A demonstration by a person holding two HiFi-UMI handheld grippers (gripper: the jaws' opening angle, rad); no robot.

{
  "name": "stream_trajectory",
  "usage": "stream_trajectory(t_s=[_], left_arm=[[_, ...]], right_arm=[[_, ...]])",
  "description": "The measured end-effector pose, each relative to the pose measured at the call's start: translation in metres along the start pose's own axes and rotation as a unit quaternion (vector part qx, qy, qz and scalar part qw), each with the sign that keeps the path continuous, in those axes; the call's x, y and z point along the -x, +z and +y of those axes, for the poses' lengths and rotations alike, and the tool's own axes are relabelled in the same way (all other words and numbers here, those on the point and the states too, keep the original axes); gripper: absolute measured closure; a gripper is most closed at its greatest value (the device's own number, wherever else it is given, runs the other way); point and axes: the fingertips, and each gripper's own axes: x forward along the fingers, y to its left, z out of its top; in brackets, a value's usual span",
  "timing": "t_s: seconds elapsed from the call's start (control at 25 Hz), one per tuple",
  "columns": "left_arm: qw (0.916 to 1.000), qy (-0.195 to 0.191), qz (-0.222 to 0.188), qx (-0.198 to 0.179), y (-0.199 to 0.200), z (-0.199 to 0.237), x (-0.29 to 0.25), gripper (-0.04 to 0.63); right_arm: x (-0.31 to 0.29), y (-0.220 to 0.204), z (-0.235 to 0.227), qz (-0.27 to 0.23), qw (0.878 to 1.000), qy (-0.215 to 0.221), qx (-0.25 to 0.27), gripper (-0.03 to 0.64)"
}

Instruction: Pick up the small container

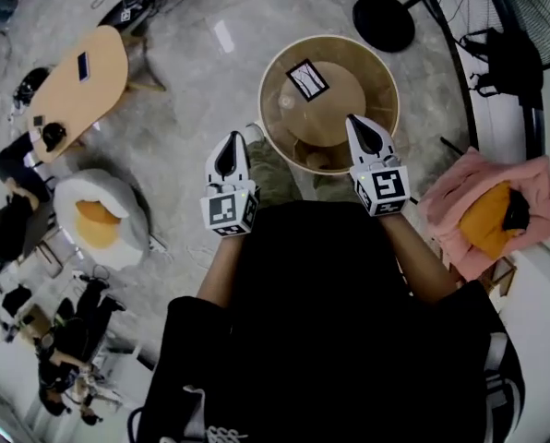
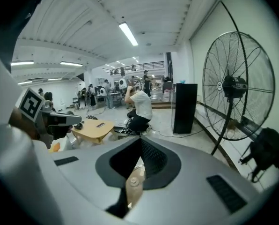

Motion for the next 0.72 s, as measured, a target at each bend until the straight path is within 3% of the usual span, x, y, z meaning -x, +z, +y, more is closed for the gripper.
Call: stream_trajectory(t_s=[0.2,0.4,0.52,0.72], left_arm=[[0.9964,-0.074,0.036,-0.022,-0.015,0.024,-0.043,0.575],[0.9862,-0.141,0.075,-0.043,-0.048,0.031,-0.083,0.575],[0.9796,-0.171,0.093,-0.049,-0.074,0.029,-0.097,0.575],[0.9721,-0.187,0.121,-0.073,-0.132,0.018,-0.129,0.575]], right_arm=[[-0.028,-0.007,-0.01,0.009,0.996,-0.074,-0.04,0.6],[-0.049,-0.015,-0.02,0.02,0.99,-0.131,-0.058,0.6],[-0.059,-0.03,-0.018,0.024,0.988,-0.144,-0.054,0.6],[-0.09,-0.077,-0.034,0.028,0.984,-0.149,-0.094,0.6]])
